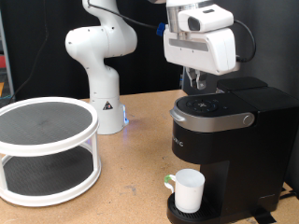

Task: Make a cup of coffee with the keurig machine

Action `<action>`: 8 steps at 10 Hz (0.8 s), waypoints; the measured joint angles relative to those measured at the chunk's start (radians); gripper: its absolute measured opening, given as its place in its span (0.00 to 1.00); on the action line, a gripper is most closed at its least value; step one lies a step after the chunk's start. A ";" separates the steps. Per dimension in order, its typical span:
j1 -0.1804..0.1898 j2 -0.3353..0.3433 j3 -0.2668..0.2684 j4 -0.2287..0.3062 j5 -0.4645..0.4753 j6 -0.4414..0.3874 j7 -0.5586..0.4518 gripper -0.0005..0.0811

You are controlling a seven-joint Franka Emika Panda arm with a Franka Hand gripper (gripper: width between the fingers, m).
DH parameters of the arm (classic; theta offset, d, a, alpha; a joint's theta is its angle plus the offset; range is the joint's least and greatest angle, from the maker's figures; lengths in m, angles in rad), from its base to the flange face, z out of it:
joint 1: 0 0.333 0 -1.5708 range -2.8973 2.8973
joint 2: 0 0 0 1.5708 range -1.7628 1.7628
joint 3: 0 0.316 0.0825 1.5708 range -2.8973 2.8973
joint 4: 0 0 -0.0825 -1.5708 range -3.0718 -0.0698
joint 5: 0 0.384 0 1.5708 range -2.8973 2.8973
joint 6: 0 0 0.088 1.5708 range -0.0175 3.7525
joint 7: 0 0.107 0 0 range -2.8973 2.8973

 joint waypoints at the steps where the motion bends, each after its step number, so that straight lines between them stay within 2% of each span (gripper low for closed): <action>1: 0.000 0.000 0.002 -0.016 -0.007 0.018 0.000 0.01; 4: 0.000 0.002 0.009 -0.046 -0.009 0.059 0.002 0.02; 8: 0.001 0.006 0.025 -0.056 -0.009 0.070 0.002 0.02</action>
